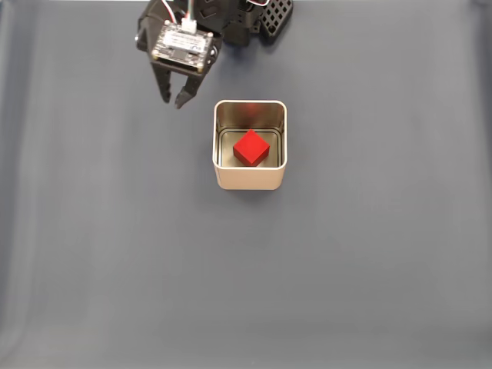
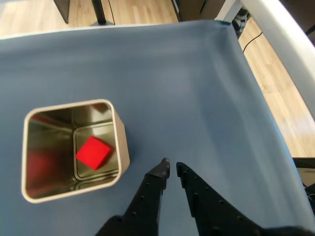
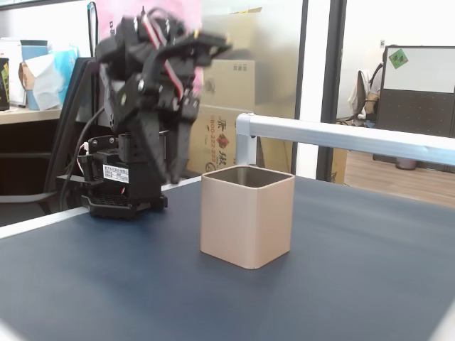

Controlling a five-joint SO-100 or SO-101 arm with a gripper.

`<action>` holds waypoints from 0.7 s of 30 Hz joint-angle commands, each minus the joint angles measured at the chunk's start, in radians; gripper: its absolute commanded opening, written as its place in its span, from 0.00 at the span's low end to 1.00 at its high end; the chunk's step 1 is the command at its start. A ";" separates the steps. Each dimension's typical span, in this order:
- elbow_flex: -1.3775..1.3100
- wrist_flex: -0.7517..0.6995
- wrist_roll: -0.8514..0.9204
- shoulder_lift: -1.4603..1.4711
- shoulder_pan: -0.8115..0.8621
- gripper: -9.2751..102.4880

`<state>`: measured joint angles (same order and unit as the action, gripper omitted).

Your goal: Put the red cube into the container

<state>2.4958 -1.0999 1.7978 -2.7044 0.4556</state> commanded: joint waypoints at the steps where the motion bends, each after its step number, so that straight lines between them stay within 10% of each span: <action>1: 0.146 0.012 0.028 -0.143 0.009 0.08; 21: 0.554 -0.084 -0.259 -0.525 -0.407 0.08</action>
<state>3.0403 -1.1735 1.6061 -3.1907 0.1012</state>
